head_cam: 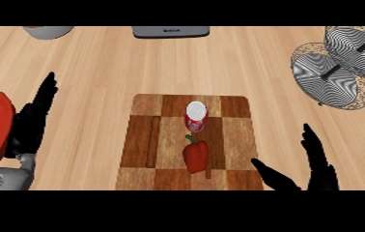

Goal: Pick the bell pepper from the cutting board and place it in the tiered basket

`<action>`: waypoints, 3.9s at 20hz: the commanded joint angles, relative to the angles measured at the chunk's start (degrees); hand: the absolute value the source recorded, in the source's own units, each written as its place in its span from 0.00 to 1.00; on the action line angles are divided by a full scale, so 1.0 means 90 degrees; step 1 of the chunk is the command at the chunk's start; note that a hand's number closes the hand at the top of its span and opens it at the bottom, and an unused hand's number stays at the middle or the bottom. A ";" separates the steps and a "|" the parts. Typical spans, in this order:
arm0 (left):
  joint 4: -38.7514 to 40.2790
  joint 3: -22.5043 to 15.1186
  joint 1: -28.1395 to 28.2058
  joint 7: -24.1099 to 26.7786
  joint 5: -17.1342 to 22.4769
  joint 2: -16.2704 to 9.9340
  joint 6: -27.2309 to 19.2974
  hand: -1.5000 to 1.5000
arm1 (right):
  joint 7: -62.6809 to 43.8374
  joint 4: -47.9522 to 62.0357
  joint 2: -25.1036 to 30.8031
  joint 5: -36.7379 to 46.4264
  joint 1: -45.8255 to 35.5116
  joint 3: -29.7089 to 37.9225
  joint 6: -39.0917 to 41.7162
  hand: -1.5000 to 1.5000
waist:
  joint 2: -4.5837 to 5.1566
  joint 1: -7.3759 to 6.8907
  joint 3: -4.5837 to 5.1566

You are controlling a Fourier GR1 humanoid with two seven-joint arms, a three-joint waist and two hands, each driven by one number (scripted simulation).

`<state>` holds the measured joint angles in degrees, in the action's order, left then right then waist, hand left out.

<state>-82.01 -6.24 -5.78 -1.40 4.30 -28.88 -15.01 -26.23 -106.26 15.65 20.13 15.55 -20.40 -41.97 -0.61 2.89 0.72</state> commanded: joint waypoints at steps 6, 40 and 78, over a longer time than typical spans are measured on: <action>-0.0116 -0.0195 -0.0159 -0.0042 -0.0136 0.0153 -0.0014 0.50 | -0.3346 -0.1525 0.0976 0.1590 0.0031 -0.0937 0.1932 0.00 | 0.0077 -0.0347 0.0009; 0.0188 -0.0066 -0.0485 -0.0122 -0.0260 0.0424 0.0098 0.50 | -0.6554 0.0110 -0.1734 0.3678 -0.2063 -0.1487 0.4721 0.00 | 0.0076 -0.0348 -0.0050; 0.0118 -0.0026 -0.0510 -0.0226 -0.0559 0.0661 0.0193 0.50 | -0.6555 0.1838 -0.1733 0.2064 -0.2767 -0.1447 0.3945 1.00 | 0.0097 -0.0424 -0.0075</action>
<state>-81.75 -6.58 -9.23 -2.68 -0.37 -23.28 -13.28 -71.59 -93.65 1.44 43.19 -6.30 -31.71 -2.59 -0.27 -0.70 0.43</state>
